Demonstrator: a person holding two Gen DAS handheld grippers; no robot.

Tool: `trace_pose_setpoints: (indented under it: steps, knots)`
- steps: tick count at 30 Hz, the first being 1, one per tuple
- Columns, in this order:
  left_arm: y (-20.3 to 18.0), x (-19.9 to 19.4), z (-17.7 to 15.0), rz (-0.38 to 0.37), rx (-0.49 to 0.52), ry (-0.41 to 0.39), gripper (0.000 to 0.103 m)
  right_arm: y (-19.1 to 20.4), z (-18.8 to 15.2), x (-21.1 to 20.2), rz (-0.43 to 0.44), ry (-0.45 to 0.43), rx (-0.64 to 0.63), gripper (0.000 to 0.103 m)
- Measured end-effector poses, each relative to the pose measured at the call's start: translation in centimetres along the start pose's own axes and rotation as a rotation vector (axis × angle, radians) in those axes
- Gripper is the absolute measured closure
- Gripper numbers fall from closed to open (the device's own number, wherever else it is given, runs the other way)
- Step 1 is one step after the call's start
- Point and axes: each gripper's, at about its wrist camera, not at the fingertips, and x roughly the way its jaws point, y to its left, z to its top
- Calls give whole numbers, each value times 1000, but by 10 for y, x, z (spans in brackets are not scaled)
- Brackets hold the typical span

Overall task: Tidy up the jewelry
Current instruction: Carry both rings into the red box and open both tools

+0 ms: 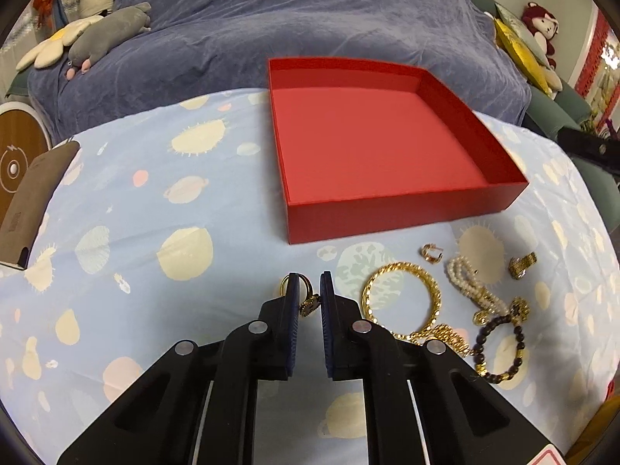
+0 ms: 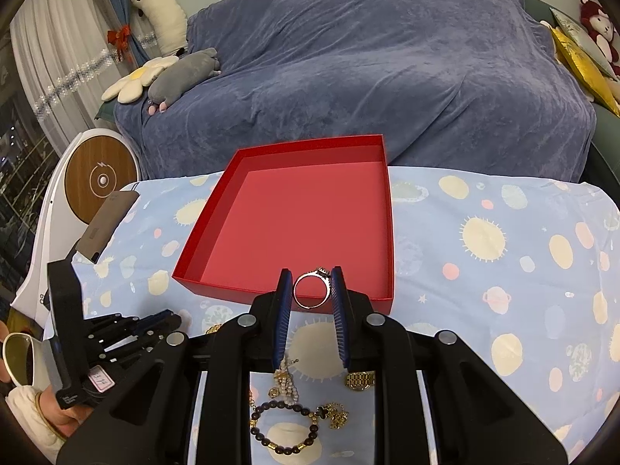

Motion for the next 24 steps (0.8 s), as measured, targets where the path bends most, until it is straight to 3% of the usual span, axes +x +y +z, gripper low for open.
trace_pose_setpoints:
  steps: [9,12,19,21,22,23,24]
  knots:
    - [-15,-55,75,-63,-6,-205,94,-5,38,23,5,-24,0,83]
    - [-24,-37,111,-78,2,-209,94,-4,59,50,1,-13,2,83]
    - [-29,56,165,-101,-53,-104,94,-20,85,125,28,64,86,83]
    - [-27,76,171,-90,-86,-75,88,-26,86,139,32,72,106,81]
    - [-24,84,174,-102,-106,-56,69,-29,86,142,23,66,110,79]
    - [-21,89,176,-105,-127,-47,48,-31,86,141,13,53,113,67]
    - [-18,90,176,-96,-149,-54,45,-32,85,138,5,34,119,58]
